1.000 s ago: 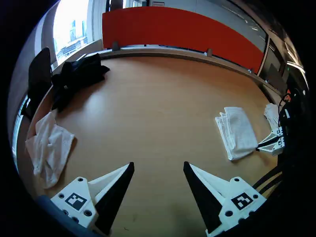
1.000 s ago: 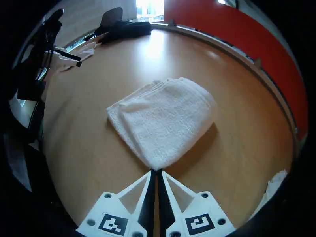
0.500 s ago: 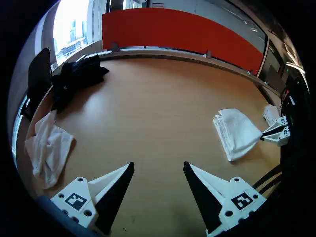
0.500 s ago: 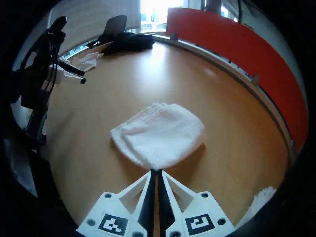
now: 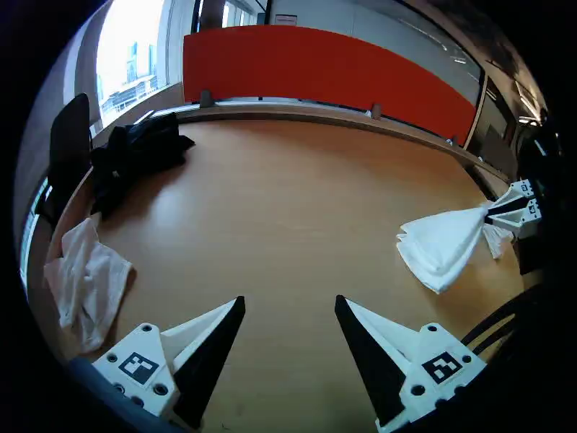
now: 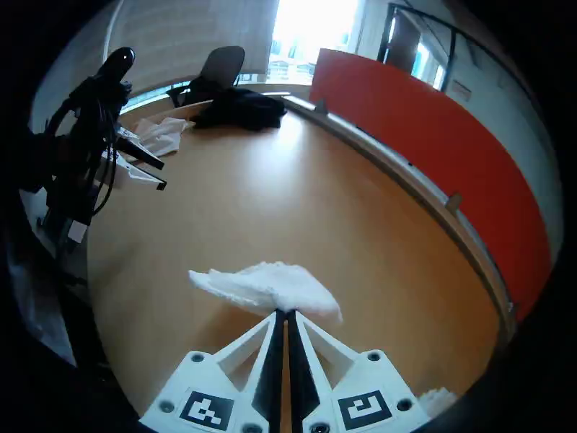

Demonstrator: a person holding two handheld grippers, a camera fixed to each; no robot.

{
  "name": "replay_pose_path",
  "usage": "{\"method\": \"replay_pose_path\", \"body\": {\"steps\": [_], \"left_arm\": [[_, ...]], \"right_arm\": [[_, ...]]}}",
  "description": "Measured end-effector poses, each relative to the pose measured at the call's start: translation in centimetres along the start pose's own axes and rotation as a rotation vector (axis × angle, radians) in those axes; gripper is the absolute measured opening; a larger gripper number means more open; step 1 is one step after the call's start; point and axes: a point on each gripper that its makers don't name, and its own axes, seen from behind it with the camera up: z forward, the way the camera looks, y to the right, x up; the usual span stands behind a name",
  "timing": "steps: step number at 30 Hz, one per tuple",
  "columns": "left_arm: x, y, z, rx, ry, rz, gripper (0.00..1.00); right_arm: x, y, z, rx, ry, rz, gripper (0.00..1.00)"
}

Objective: Fold towel

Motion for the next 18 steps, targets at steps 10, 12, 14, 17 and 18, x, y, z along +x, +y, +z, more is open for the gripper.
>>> {"method": "replay_pose_path", "body": {"steps": [10,12,14,17,18], "left_arm": [[0.8,0.4,-0.3,-0.009,0.022,-0.006,0.92],[0.9,0.5,-0.3,-0.012,0.025,-0.004,0.92],[1.1,0.7,-0.3,-0.014,0.029,-0.002,0.92],[1.2,0.8,-0.4,-0.016,0.032,0.0,0.92],[1.2,0.8,-0.4,-0.017,0.033,0.0,0.92]], "right_arm": [[3.8,3.1,-3.2,-0.066,0.058,-0.056,0.03],[3.9,3.6,-3.6,-0.076,0.058,-0.063,0.03],[3.8,3.9,-3.9,-0.083,0.057,-0.064,0.03],[3.7,4.3,-4.3,-0.091,0.057,-0.064,0.03],[3.7,4.5,-4.4,-0.094,0.057,-0.063,0.03]]}}
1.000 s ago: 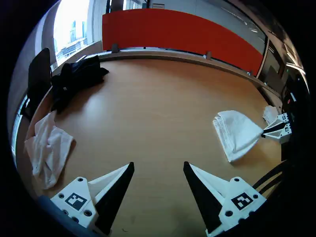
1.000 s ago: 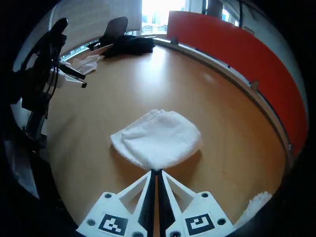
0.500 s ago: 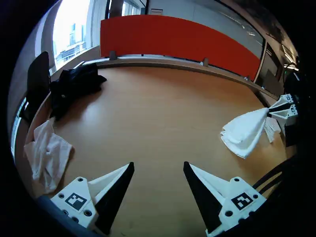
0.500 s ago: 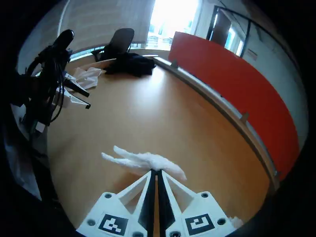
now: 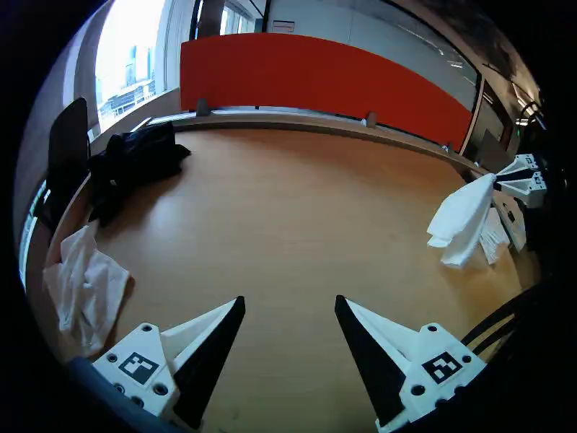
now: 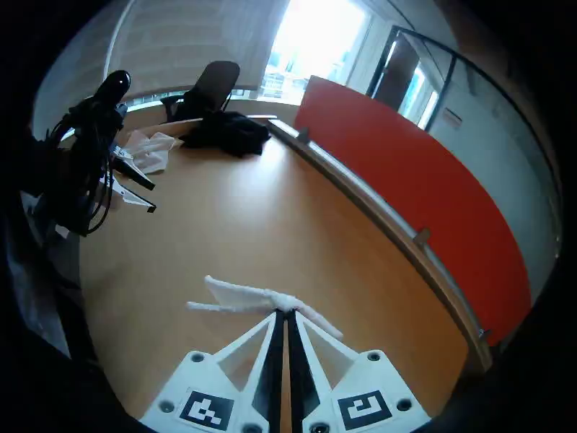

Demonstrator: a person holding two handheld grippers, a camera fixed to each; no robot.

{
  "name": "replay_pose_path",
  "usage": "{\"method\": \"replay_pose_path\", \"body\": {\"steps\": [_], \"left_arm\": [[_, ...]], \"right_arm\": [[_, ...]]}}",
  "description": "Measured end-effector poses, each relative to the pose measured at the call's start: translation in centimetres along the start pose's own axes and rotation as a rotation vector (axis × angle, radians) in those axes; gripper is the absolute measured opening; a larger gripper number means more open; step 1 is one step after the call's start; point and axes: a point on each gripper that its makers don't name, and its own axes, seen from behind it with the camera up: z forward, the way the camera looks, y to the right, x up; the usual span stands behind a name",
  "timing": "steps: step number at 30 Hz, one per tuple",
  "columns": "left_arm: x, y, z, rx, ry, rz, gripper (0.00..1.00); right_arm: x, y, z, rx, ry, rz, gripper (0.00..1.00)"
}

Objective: Fold towel

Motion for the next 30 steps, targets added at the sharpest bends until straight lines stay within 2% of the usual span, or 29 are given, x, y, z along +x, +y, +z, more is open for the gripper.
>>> {"method": "replay_pose_path", "body": {"steps": [16,30], "left_arm": [[0.4,0.2,-0.1,-0.005,0.008,0.015,0.92],[0.3,0.7,-0.1,-0.009,0.003,0.026,0.92]], "right_arm": [[-0.1,2.6,-1.8,-0.037,0.007,0.028,0.03],[-2.3,7.5,-4.6,-0.088,-0.002,0.1,0.03]]}}
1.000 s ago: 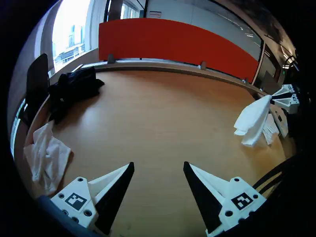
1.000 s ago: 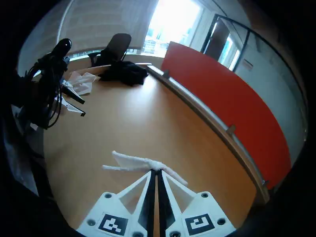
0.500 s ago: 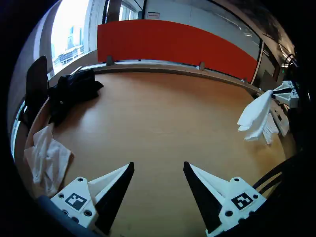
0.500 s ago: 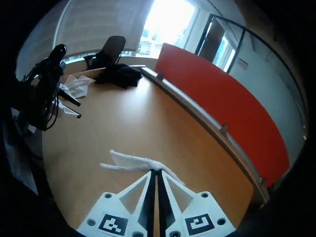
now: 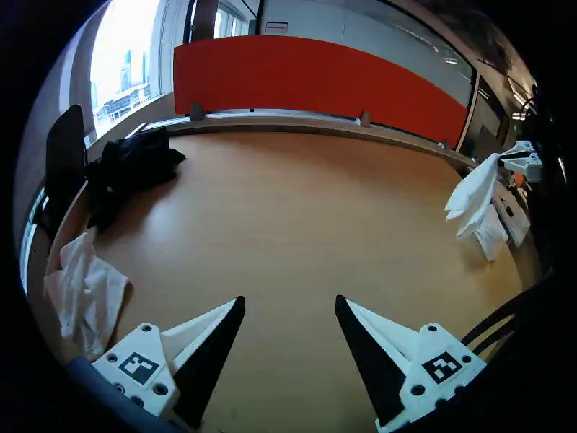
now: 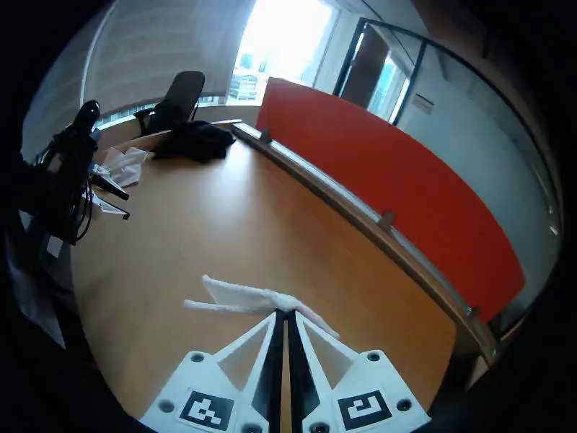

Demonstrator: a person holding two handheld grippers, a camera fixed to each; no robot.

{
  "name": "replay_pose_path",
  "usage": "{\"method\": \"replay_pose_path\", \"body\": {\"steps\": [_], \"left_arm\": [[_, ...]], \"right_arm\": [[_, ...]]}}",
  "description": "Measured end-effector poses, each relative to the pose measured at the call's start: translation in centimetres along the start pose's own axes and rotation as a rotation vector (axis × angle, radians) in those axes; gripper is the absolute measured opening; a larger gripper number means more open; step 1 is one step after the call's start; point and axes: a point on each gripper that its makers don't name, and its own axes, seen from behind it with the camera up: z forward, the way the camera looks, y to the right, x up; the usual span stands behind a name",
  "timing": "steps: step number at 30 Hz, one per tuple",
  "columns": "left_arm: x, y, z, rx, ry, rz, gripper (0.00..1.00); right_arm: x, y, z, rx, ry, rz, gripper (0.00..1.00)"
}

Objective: Fold towel

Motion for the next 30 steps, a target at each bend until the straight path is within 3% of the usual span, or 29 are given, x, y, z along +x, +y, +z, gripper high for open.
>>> {"method": "replay_pose_path", "body": {"steps": [30], "left_arm": [[0.2,0.4,0.1,0.017,-0.018,0.023,0.92]], "right_arm": [[-5.5,12.3,-3.2,-0.139,-0.086,0.044,0.03]]}}
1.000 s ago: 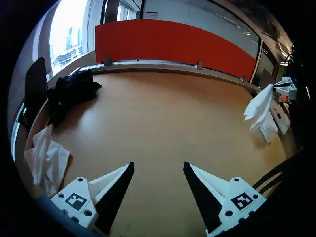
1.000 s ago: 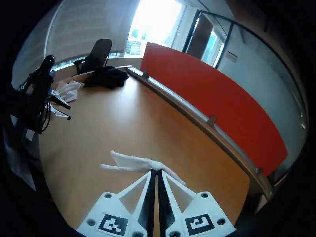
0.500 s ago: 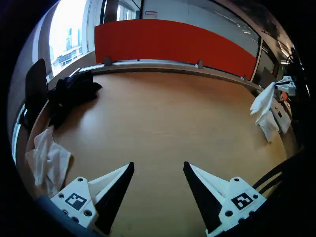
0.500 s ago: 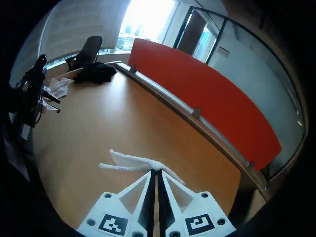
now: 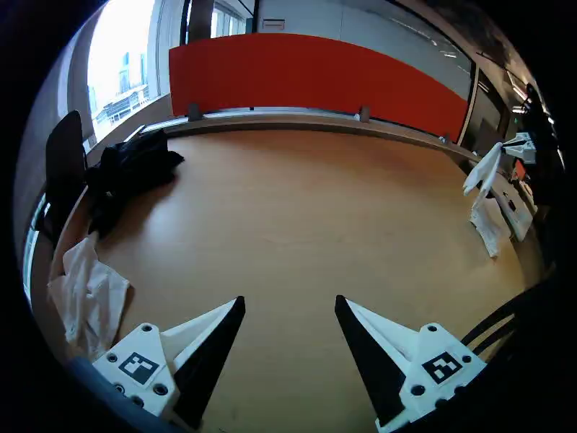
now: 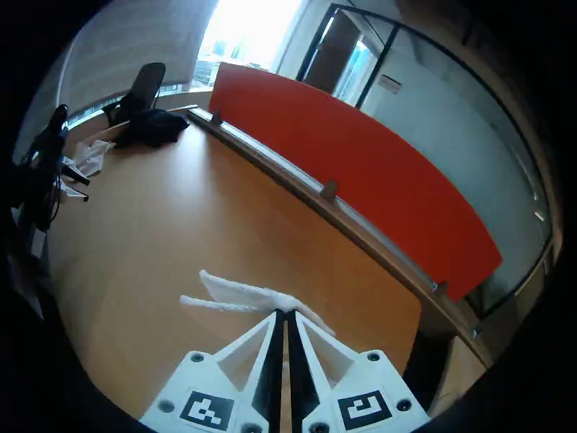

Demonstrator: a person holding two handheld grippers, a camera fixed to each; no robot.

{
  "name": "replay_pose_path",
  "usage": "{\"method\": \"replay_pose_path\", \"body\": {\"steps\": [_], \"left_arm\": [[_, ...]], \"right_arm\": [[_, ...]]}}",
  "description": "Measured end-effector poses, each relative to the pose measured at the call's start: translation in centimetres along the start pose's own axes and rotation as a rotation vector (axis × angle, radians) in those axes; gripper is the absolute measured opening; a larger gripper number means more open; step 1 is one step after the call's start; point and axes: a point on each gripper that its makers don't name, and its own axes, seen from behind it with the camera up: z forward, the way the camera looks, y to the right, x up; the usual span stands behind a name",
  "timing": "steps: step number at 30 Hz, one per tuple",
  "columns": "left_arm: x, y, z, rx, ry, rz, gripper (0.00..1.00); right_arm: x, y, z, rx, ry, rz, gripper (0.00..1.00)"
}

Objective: Fold towel

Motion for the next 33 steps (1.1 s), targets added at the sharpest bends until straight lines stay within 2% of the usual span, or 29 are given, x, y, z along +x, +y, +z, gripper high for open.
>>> {"method": "replay_pose_path", "body": {"steps": [8,20,33], "left_arm": [[0.1,0.3,0.1,0.003,-0.003,0.007,0.92],[0.6,0.8,0.2,0.004,-0.005,0.017,0.92],[0.8,1.4,0.2,0.0,-0.005,0.028,0.92]], "right_arm": [[-1.0,3.2,-0.2,-0.035,-0.022,0.016,0.03],[-2.1,6.6,-0.8,-0.067,-0.046,0.025,0.03],[-3.7,8.4,-1.2,-0.087,-0.065,0.044,0.03]]}}
